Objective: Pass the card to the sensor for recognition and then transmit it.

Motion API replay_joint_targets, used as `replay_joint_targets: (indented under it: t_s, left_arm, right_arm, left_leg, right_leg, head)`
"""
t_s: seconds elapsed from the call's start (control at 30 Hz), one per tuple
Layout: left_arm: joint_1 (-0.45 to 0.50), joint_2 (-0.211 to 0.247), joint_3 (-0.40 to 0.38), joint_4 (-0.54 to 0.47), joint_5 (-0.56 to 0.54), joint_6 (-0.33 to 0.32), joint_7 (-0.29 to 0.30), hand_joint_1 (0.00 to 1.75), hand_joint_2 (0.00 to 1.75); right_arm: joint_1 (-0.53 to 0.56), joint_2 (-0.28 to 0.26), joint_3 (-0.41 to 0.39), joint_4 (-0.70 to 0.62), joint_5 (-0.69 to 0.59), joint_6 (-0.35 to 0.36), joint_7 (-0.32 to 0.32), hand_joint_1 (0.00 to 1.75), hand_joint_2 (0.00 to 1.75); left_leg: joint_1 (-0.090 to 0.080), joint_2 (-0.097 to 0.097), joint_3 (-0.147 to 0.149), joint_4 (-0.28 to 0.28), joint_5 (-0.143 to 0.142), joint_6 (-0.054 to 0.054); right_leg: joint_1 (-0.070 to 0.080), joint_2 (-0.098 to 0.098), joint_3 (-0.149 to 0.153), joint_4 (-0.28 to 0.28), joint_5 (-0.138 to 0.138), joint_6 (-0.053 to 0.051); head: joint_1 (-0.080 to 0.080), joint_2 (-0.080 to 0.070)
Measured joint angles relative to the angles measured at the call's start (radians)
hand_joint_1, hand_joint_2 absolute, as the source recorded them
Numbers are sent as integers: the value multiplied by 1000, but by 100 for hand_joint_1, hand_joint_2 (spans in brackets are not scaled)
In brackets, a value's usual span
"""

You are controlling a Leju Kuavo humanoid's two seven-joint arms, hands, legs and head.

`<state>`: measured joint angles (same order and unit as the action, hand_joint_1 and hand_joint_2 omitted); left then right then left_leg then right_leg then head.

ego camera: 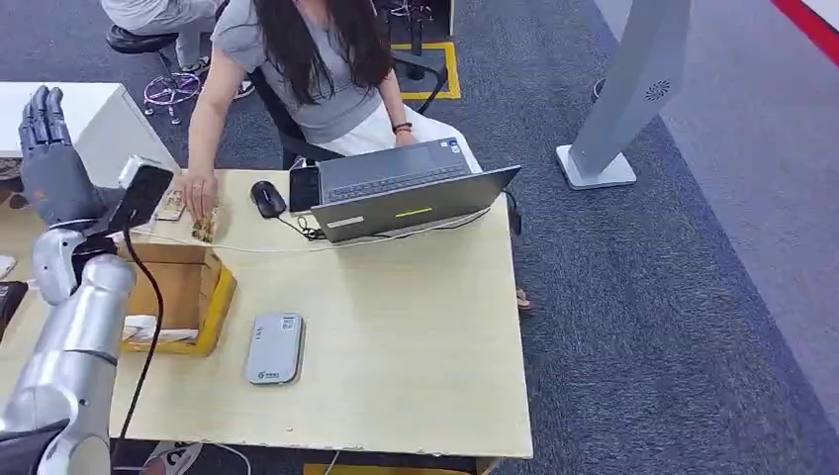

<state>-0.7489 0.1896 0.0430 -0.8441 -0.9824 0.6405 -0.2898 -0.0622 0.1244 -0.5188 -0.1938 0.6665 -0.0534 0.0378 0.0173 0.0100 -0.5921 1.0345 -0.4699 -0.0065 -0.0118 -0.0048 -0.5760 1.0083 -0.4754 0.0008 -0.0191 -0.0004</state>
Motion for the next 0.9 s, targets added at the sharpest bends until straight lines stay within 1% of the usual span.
replay_joint_targets:
  t_s: [0.1, 0.17, 0.43, 0.77, 0.8, 0.9]
  left_arm:
    - [-38, 6, -41, 47, -90, 8, 63, 0, 175]
    - [-58, 12, -68, 76, -112, 10, 80, 0, 175]
    - [-55, 29, -80, 130, -78, 39, 65, 0, 175]
    - [-40, 31, -80, 162, -74, 42, 57, 0, 175]
    - [-35, 31, -80, 164, -73, 44, 57, 175, 175]
    - [-24, 32, -80, 170, -77, 44, 57, 175, 175]
  right_arm:
    - [3, 0, 0, 1, 16, -7, 38, 0, 0]
    - [5, -1, 0, 2, 28, -7, 50, 0, 0]
    - [8, -1, 3, 2, 54, -15, 57, 0, 0]
    - [10, -1, 4, 2, 57, -14, 56, 0, 0]
    - [10, -1, 4, 2, 58, -16, 57, 0, 0]
    - [11, -2, 4, 2, 62, -17, 57, 0, 0]
  left_leg:
    - [0, 2, 0, 0, 0, 0]
    - [0, 2, 0, 0, 0, 0]
    - [1, 2, 0, 0, 0, 0]
    - [0, 1, -1, 0, 0, 0]
    - [1, 1, -1, 0, 0, 0]
    - [1, 1, -1, 0, 0, 0]
  right_leg:
    - [0, 1, 0, 0, 0, 0]
    - [0, 1, 0, 0, 0, 0]
    - [0, 1, -1, 0, 0, 0]
    - [0, 1, -1, 0, 0, 0]
    - [0, 1, -1, 0, 0, 0]
    - [0, 1, -1, 0, 0, 0]
  head:
    - [0, 0]
    - [0, 0]
    - [0, 0]
    - [0, 0]
    - [0, 0]
    - [0, 0]
